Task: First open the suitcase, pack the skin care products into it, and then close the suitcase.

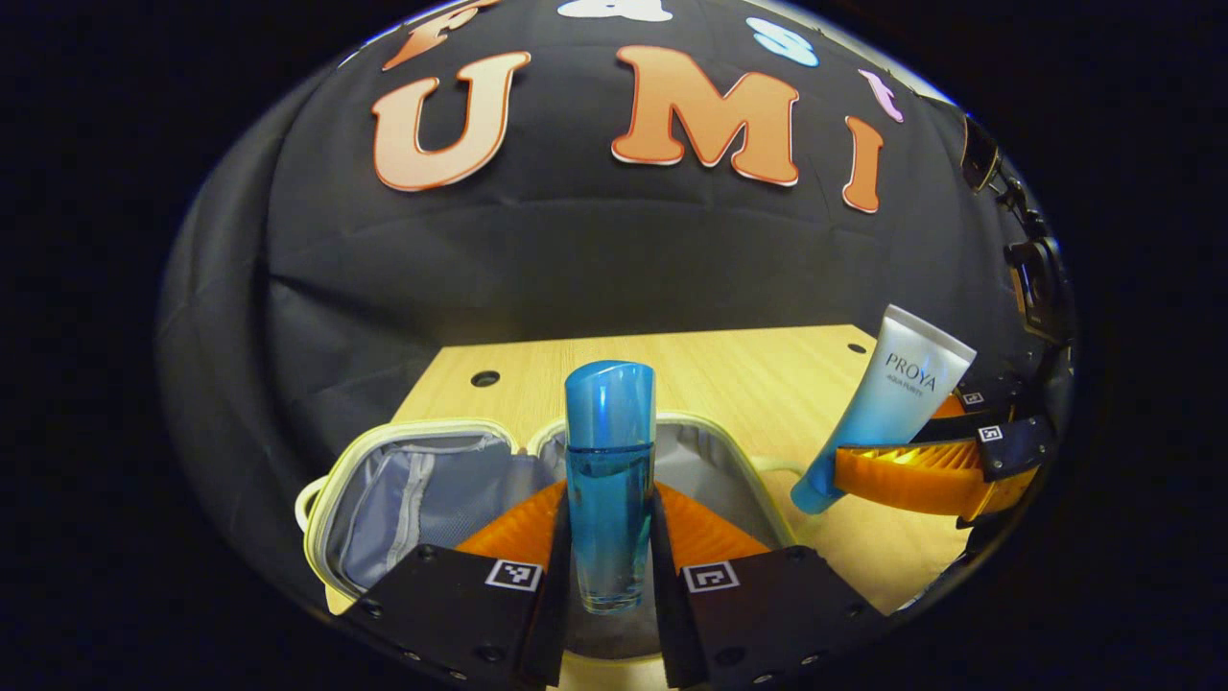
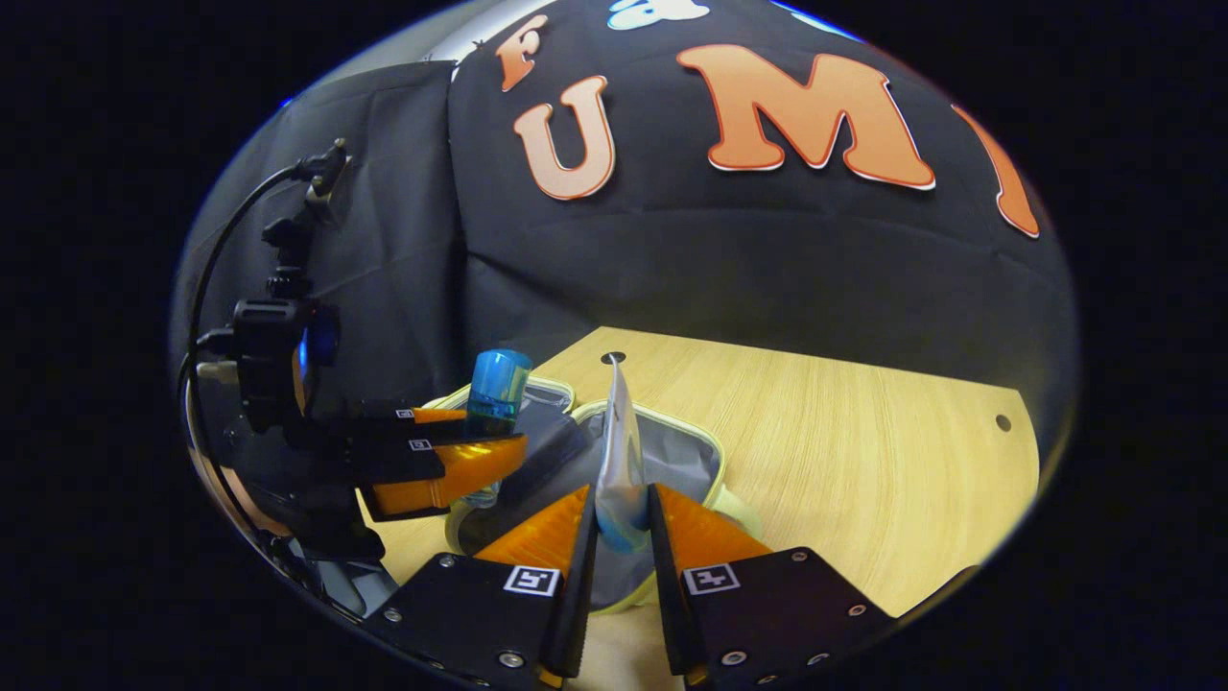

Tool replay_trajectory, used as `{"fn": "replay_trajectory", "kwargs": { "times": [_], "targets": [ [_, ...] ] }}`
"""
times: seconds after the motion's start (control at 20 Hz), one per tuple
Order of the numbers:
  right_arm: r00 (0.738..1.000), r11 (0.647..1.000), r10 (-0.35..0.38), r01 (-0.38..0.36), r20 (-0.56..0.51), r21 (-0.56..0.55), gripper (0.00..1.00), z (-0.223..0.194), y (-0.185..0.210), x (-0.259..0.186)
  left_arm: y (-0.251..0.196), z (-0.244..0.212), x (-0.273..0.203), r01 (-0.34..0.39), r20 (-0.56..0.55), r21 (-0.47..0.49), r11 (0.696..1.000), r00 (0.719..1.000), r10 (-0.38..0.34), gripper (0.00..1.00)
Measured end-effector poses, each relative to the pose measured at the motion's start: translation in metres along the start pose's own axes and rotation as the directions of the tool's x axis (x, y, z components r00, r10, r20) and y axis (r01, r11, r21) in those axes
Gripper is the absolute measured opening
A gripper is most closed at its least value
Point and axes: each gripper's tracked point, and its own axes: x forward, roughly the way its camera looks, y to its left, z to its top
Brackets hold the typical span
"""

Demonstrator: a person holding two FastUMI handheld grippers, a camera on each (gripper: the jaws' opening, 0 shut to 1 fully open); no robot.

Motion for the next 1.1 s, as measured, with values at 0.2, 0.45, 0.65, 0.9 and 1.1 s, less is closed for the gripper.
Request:
{"fn": "replay_trajectory", "kwargs": {
  "times": [0.2, 0.45, 0.65, 0.9, 1.1],
  "targets": [
    [0.998, 0.999, 0.012, -0.009, -0.065, 0.048, 0.33, -0.015, 0.007, 0.022, 0.011, -0.026, 0.025, 0.011, -0.102, -0.018, 1.0, 0.995, -0.013, 0.41],
    [0.989, 0.994, 0.036, -0.02, -0.146, 0.107, 0.33, -0.036, 0.005, 0.047, 0.014, -0.062, 0.045, 0.013, -0.234, -0.06, 0.998, 0.972, -0.027, 0.39],
    [0.977, 0.989, 0.047, -0.016, -0.209, 0.149, 0.33, -0.053, -0.001, 0.068, 0.013, -0.086, 0.061, -0.017, -0.341, -0.082, 0.996, 0.94, -0.012, 0.39],
    [0.955, 0.981, 0.068, -0.012, -0.29, 0.191, 0.33, -0.077, -0.004, 0.089, 0.009, -0.11, 0.078, -0.044, -0.442, -0.086, 0.995, 0.897, 0.001, 0.39],
    [0.939, 0.974, 0.085, -0.008, -0.333, 0.225, 0.33, -0.087, -0.003, 0.096, 0.009, -0.116, 0.087, -0.071, -0.479, -0.073, 0.995, 0.878, 0.027, 0.39]
  ]
}}
